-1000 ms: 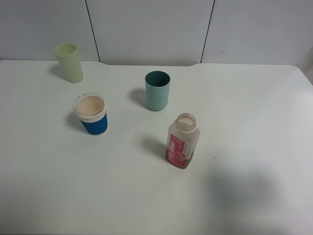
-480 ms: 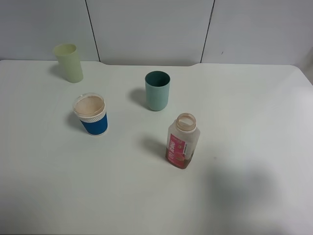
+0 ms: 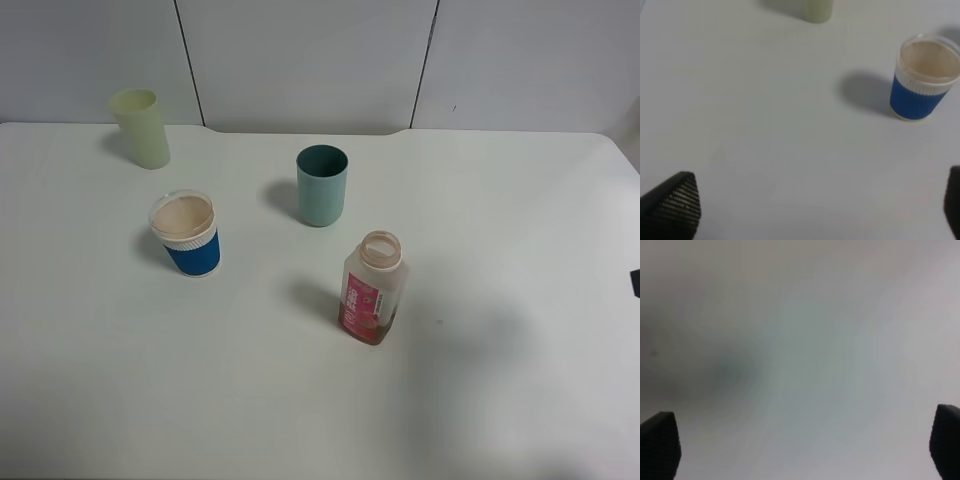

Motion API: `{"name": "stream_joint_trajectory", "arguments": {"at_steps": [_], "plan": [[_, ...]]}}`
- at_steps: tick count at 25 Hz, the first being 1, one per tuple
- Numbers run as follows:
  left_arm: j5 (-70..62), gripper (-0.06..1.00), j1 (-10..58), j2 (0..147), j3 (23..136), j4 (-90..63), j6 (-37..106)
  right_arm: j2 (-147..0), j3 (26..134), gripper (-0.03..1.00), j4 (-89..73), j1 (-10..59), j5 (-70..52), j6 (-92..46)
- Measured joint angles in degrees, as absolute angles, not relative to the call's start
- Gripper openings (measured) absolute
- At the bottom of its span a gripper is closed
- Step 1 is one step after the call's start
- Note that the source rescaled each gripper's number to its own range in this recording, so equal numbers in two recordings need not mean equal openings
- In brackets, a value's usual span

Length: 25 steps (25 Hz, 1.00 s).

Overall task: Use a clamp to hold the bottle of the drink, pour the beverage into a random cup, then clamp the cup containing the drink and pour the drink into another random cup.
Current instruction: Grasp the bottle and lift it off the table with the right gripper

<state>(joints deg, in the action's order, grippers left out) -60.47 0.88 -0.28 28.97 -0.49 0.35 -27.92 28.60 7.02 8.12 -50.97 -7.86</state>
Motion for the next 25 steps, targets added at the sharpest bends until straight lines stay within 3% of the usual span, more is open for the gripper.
{"name": "stream_joint_trajectory", "arguments": {"at_steps": [5, 25], "plan": [[-60.5, 0.99, 0.9, -0.3, 29.0, -0.5, 0.3, -36.3, 28.6, 1.00, 8.1, 14.9, -47.5, -11.0], [-60.5, 0.99, 0.9, -0.3, 29.0, -0.5, 0.3, -52.8, 28.7, 1.00, 8.5, 29.0, -41.9, -19.6]]}}
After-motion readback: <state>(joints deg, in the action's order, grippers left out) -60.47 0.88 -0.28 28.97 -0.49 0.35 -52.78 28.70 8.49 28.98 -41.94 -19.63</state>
